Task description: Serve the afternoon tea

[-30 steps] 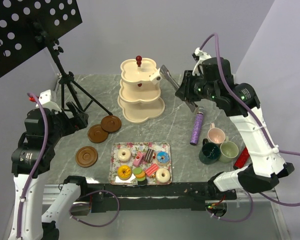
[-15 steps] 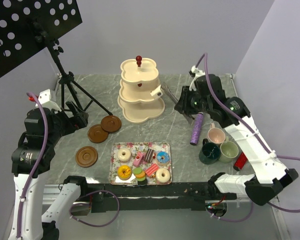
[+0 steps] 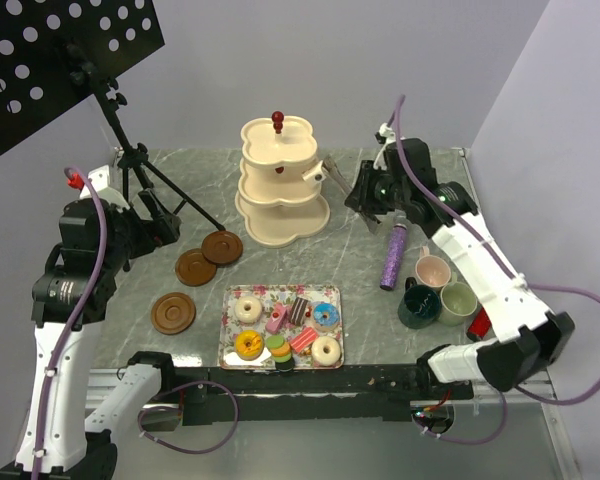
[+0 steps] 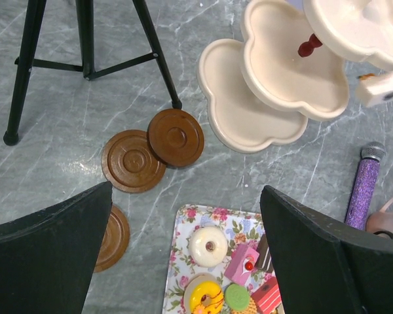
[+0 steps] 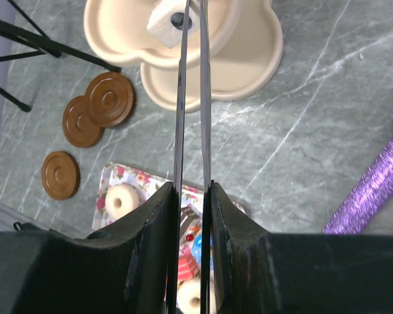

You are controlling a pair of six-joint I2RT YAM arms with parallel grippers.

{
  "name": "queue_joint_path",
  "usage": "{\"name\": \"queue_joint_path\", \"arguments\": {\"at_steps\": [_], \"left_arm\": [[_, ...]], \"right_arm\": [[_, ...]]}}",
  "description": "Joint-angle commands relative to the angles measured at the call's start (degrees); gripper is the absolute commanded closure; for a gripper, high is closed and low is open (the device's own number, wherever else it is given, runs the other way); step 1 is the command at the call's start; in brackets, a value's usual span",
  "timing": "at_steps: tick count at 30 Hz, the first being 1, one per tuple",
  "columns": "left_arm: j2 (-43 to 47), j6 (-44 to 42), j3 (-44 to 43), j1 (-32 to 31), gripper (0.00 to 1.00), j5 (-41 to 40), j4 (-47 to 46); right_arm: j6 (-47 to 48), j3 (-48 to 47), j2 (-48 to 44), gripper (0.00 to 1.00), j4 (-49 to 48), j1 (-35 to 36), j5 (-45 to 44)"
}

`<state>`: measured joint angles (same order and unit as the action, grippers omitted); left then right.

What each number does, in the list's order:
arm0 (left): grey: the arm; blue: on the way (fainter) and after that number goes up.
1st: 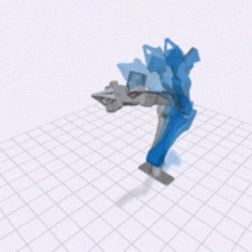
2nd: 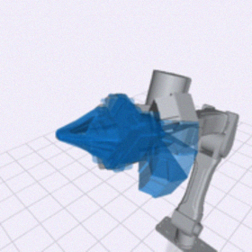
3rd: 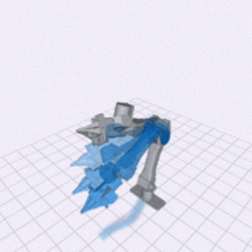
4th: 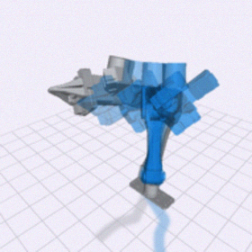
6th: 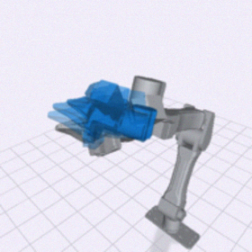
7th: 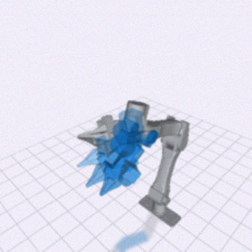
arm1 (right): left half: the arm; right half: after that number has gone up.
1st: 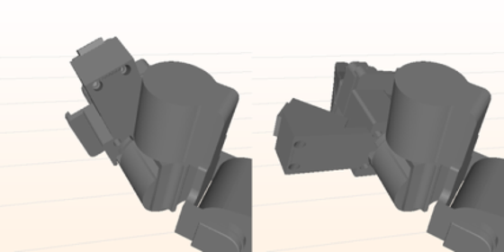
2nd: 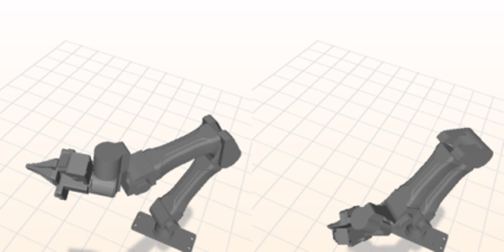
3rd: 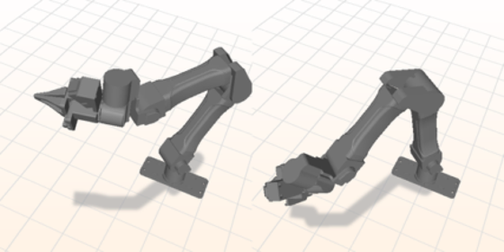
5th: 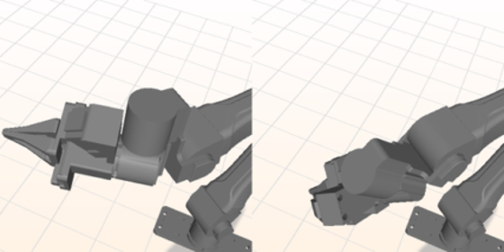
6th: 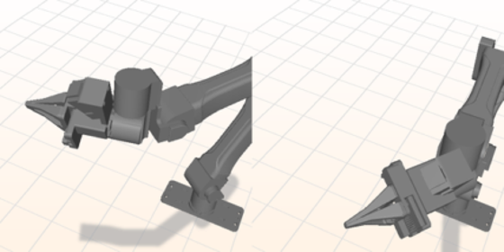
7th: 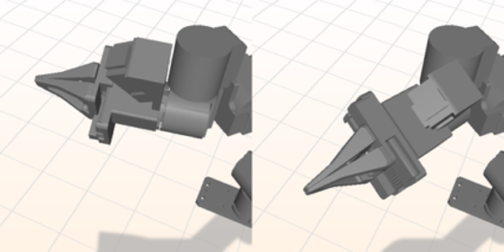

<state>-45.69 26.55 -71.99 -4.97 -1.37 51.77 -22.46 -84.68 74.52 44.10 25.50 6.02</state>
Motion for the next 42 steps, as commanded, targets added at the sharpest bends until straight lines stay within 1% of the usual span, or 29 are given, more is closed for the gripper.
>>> {"name": "queue_joint_path", "arguments": {"at_steps": [1, 11, 17, 19, 22, 25, 27, 31, 34, 42], "left_arm": [[-0.36, -1.67, -3.33, -0.12, 0.00, -0.83, -2.20], [0.08, -0.71, -3.43, -0.04, 0.00, -1.27, -2.37], [0.08, -0.35, -2.64, -0.12, 0.00, -0.92, -2.46], [0.16, -0.18, -2.46, 0.05, 0.00, -0.92, -2.55], [0.16, 0.26, -2.11, -0.13, 0.00, -0.83, -2.72], [0.25, 1.05, -1.49, -0.04, 0.00, -0.22, -3.34], [0.43, 1.58, -1.05, -0.12, 0.00, 0.05, -3.87], [0.78, 2.46, -0.09, -0.04, 0.00, 0.14, -4.48], [0.87, 3.07, 0.62, -0.04, 0.00, 0.22, -4.75], [1.13, 3.43, 1.15, -0.04, 0.00, -0.30, -5.27]], "right_arm": [[1.80, -2.68, 3.52, 0.72, -6.74, -0.54, 3.73], [4.00, -2.68, 10.29, 0.72, -13.06, -0.27, 7.42], [5.32, -2.77, 12.75, 0.70, -13.60, -0.18, 7.34], [5.76, -2.42, 13.02, 0.67, -13.86, -0.18, 7.25], [6.28, -3.03, 13.37, 0.59, -12.90, -0.27, 6.81], [6.55, -3.38, 13.11, 0.48, -12.72, -0.18, 6.55], [6.90, -3.91, 13.11, 0.45, -12.46, -0.27, 6.46], [7.60, -4.26, 12.84, 0.44, -11.75, -0.27, 6.28], [8.13, -3.47, 11.62, 0.46, -11.31, -0.18, 5.49], [10.15, 0.83, 4.33, 0.50, -9.47, -0.18, 4.97]]}}
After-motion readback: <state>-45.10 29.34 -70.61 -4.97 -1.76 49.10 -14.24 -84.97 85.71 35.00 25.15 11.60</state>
